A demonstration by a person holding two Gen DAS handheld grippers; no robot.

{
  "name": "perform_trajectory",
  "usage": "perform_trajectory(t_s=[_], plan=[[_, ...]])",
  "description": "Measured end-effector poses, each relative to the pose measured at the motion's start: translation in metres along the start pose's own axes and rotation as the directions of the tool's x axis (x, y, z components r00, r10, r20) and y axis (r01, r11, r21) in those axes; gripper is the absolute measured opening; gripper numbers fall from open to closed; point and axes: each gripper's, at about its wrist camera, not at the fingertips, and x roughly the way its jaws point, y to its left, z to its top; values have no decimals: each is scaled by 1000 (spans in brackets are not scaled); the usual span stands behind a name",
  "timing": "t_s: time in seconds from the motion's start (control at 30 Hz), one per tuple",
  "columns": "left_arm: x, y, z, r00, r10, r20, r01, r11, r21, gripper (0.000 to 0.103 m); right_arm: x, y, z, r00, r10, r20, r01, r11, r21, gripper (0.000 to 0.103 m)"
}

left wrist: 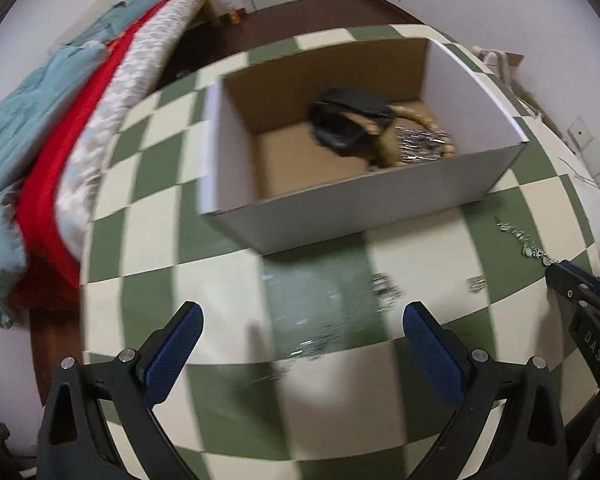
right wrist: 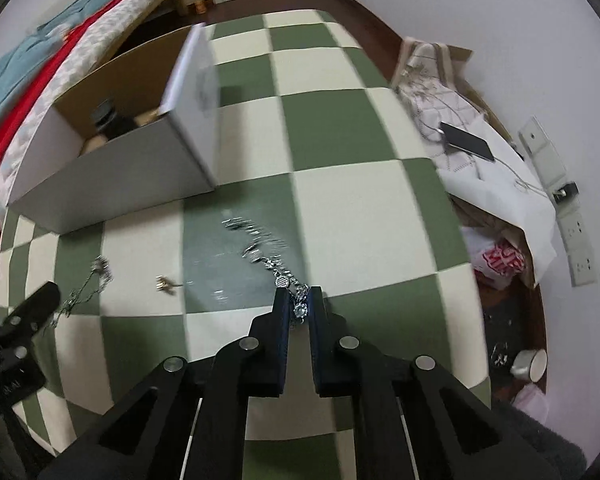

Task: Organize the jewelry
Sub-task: 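Grasp the silver pendant necklace with the right gripper while the left gripper grasps a small silver earring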

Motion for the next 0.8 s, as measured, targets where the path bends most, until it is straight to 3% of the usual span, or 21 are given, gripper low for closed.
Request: perform_trajectory(t_s=[0.23,0.3,0.33,0.43,0.47,0.8], plan=[[15,-21,7,999,-30,-20,30,1000,1,77,-1,-16,10,1000,-15,-6,15,999,31,9],[19,-23,7,999,-43,-33,44,999,5,57,-2,-19,11,1000,-13,-6,13,999,36,9],[19,-22,6,998,-58,-28,58,998,2,54,-2,-20,11,1000,-14,-6,15,999,37,9],[19,-23,6,995,-102,-23,102,995,-1,29,-2,-22,11,1000,-16,-5,16,999,41,9],[19,-24,6,994,-105,-24,105,994,0,8,-3,-22,11,1000,-16,-4,17,999,41,9],[8,-21,4,995,-103,1,103,995,-3,7,-10,-23,7,1000,10,7,-10,998,58,9]])
